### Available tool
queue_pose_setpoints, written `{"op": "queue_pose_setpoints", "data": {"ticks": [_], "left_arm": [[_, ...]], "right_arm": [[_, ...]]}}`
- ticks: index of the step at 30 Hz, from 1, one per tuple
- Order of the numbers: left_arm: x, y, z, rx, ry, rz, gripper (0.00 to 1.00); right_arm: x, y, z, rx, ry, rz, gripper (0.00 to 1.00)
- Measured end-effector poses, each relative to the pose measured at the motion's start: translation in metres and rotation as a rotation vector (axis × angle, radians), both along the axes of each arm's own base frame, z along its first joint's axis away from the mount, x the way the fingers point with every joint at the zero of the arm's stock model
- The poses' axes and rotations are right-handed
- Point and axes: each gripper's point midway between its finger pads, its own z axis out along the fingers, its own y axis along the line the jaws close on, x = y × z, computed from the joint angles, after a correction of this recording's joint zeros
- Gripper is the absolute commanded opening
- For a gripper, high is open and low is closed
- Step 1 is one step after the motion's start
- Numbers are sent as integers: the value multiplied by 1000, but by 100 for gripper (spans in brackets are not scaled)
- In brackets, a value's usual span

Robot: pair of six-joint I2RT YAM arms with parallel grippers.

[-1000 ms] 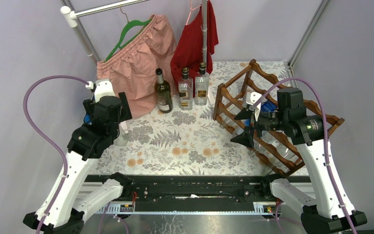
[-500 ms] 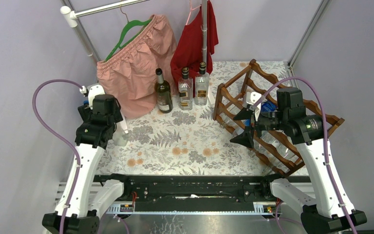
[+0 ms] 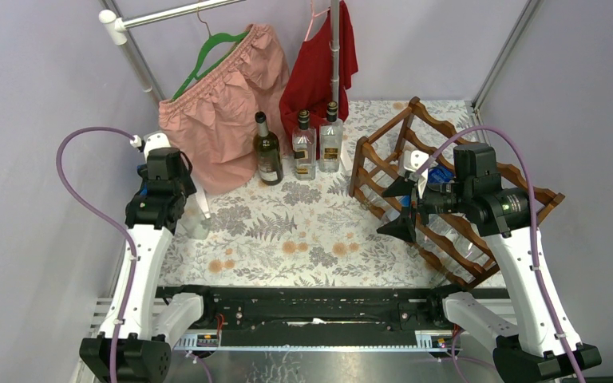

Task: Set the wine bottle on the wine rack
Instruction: Pick up the wine bottle from the center of the board.

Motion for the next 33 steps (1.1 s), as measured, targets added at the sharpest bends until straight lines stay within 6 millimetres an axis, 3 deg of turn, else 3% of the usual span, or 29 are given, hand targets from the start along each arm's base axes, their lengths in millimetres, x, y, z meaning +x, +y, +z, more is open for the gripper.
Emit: {"op": "queue_pose_setpoints", "data": {"ticks": [1, 4, 11, 14, 18, 25, 33], "left_arm": [[0, -1, 0, -5, -3, -2, 37], [-1, -3, 0, -11, -6, -17, 33], [-2, -8, 0, -30, -7, -42, 0], [-3, -17, 0, -61, -10, -90, 0], [-8, -52, 6, -168, -36, -266, 0], [-27, -132, 41, -409, -181, -660, 0], [-42, -190, 62, -644, -264, -924, 0]], "right_arm": [[0, 0, 0, 0, 0, 0, 100], [0, 0, 0, 0, 0, 0, 100], [0, 0, 0, 0, 0, 0, 100], [0, 0, 0, 0, 0, 0, 100], [0, 0, 0, 0, 0, 0, 100], [-1, 1, -5, 3, 17, 8, 100], [0, 8, -18, 26, 66, 54, 100]]}}
